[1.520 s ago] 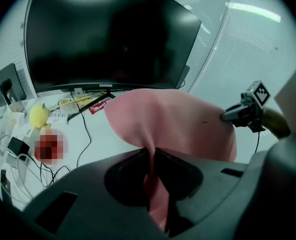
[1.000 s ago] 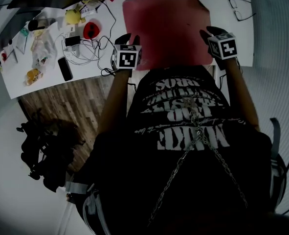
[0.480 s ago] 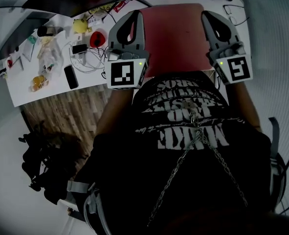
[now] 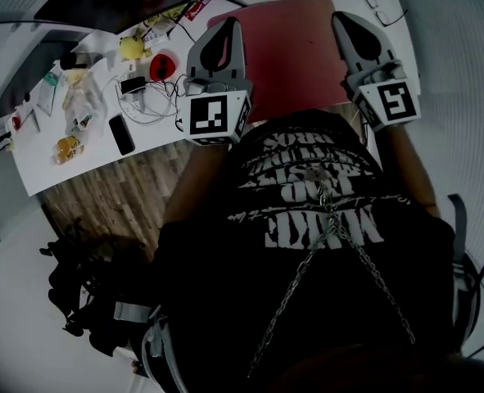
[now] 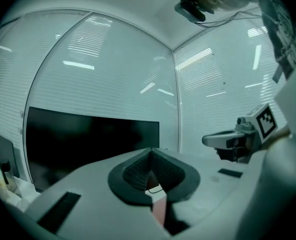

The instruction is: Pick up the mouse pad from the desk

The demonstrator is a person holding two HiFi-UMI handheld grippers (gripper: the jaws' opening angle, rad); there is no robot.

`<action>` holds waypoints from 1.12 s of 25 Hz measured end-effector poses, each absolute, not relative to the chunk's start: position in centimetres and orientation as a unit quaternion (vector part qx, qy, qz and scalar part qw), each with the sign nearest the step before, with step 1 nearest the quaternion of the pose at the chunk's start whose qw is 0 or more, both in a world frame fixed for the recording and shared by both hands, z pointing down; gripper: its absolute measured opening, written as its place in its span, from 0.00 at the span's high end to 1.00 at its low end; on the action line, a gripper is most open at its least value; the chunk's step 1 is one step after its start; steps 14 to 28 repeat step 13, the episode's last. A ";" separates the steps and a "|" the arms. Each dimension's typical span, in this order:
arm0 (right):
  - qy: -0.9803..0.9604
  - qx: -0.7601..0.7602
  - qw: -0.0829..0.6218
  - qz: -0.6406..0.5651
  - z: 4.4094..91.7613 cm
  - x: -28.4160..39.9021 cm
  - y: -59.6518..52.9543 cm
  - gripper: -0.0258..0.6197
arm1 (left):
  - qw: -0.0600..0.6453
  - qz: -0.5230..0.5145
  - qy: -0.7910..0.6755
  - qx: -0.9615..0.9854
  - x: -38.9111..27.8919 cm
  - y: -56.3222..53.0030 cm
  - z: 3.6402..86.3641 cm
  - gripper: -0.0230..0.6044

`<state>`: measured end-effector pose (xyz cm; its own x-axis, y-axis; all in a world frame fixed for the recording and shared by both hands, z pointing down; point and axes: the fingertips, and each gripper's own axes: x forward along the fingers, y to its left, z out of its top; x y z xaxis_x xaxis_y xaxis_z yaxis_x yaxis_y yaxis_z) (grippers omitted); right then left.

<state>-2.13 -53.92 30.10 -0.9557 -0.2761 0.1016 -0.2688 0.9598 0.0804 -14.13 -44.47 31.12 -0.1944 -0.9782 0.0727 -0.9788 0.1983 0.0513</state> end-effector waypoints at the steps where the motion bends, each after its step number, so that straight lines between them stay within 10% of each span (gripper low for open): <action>1: -0.988 0.141 0.058 -0.032 30.2 -2.1 -53.6 0.96 | 0.047 0.002 -0.770 0.636 -14.1 -44.3 31.3 0.95; 28: -0.982 0.170 0.083 -0.026 30.5 -1.9 -51.1 0.96 | 0.055 -0.011 -0.746 0.663 -14.0 -42.7 31.7 0.95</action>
